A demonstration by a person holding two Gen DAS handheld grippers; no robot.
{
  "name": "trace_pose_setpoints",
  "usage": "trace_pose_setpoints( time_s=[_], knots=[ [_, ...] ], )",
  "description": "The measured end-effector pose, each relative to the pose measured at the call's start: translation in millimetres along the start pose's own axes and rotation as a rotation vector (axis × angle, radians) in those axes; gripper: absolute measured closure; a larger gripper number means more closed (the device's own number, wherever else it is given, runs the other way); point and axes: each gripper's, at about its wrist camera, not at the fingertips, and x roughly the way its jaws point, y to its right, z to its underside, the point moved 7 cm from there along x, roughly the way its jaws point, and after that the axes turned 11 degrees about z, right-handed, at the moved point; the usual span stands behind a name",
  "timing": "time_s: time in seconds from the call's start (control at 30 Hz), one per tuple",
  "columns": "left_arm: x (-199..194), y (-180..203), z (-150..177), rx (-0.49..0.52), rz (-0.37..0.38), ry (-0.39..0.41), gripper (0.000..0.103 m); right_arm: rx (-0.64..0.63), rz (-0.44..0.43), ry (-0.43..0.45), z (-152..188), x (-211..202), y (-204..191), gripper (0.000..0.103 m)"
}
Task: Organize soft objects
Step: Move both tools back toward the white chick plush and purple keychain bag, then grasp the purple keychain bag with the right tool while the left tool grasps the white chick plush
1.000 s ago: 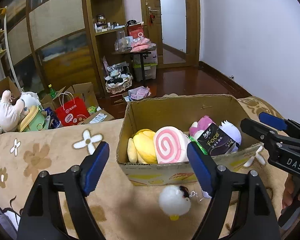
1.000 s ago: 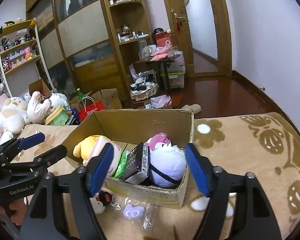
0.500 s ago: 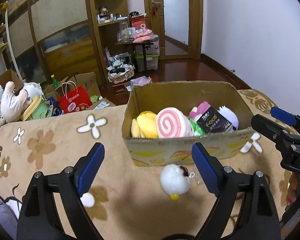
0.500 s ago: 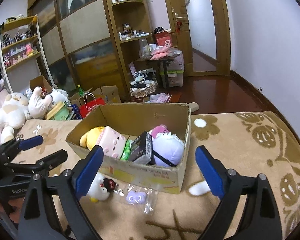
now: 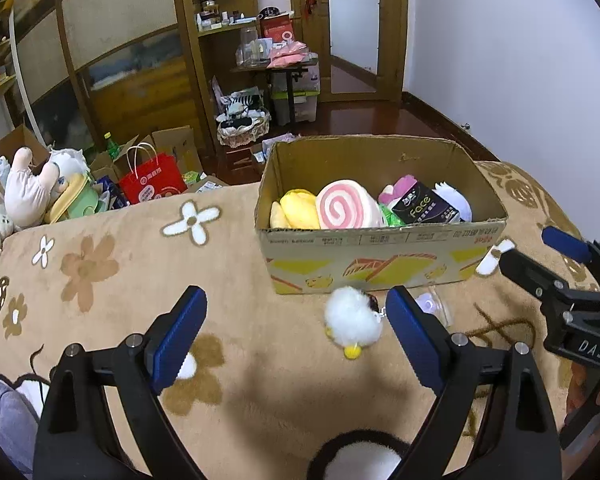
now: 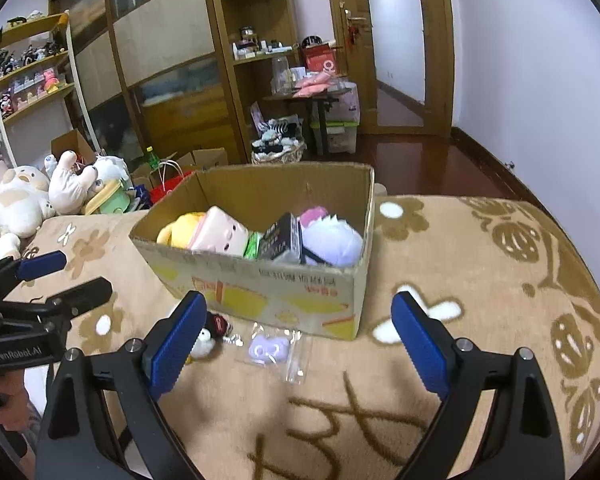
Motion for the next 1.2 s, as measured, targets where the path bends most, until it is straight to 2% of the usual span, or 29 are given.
trace_pose_setpoints(
  time_s=[0.47, 0.7, 0.9, 1.2],
  knots=[
    [25, -8, 0, -0.054, 0.019, -0.067, 0.013, -0.031, 0.012, -0.084, 24, 29, -12, 0.005],
    [47, -8, -4, -0.014, 0.01, -0.101, 0.013, -0.061, 0.02, -0.135, 36, 53, -23, 0.005],
    [67, -4, -8, -0.014, 0.058, -0.128, 0.013, -0.073, 0.029, -0.169, 42, 72, -29, 0.005],
    [100, -2, 4, -0.043, 0.1, -0.231, 0.013, -0.083, 0.025, -0.222, 53, 95, -35, 0.005]
  ],
)
